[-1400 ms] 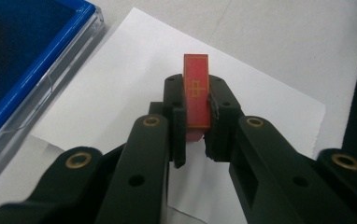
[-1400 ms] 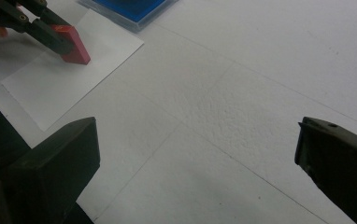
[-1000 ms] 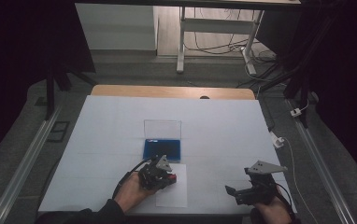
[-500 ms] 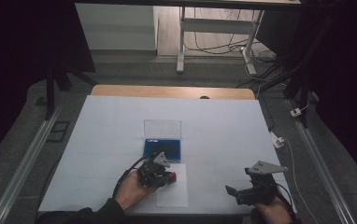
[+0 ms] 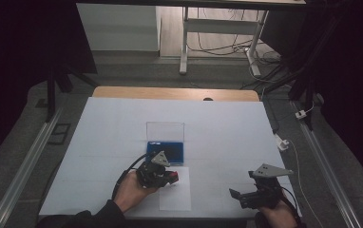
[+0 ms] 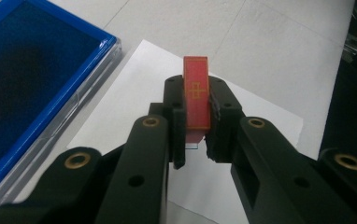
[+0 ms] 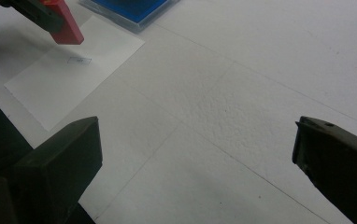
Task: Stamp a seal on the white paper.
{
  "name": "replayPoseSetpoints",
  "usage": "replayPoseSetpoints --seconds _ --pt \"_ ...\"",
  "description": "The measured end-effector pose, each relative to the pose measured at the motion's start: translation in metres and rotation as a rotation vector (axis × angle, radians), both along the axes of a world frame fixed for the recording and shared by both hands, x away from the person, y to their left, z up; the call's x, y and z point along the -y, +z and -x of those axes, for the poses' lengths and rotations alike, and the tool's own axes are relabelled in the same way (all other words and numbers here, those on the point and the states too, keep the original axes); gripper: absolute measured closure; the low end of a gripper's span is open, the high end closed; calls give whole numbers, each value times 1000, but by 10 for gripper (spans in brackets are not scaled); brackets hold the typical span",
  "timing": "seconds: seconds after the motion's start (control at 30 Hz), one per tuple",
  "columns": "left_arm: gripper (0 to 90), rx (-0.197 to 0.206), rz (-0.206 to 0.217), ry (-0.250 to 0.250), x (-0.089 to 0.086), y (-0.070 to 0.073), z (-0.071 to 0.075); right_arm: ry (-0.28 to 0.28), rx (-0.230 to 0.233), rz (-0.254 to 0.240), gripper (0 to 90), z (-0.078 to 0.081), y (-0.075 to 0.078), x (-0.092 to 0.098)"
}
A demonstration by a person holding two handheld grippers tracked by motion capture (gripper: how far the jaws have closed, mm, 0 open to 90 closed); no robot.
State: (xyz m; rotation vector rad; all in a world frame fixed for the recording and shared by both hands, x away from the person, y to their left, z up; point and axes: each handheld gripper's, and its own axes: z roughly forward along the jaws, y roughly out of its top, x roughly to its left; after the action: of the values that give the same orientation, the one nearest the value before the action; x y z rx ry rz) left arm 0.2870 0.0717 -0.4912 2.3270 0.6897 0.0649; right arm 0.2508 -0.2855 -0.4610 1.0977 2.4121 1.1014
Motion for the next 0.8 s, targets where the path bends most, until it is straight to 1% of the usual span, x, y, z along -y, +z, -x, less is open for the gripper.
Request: replayPoseSetpoints --seconds 0.1,0.17,0.27,0.47,0.8 --pt "796 4 0 -6 0 2 1 -2 0 -2 18 0 0 1" --pt "795 10 -6 -8 -1 3 1 -8 1 -8 18 0 0 1" --pt "795 12 -4 -11 -2 5 1 -15 0 -7 14 0 1 2" --pt "795 18 2 -4 -6 9 0 -31 -7 -24 0 -1 1 3" --pt "795 27 14 5 -12 17 -1 -25 -9 -25 0 -1 1 3"
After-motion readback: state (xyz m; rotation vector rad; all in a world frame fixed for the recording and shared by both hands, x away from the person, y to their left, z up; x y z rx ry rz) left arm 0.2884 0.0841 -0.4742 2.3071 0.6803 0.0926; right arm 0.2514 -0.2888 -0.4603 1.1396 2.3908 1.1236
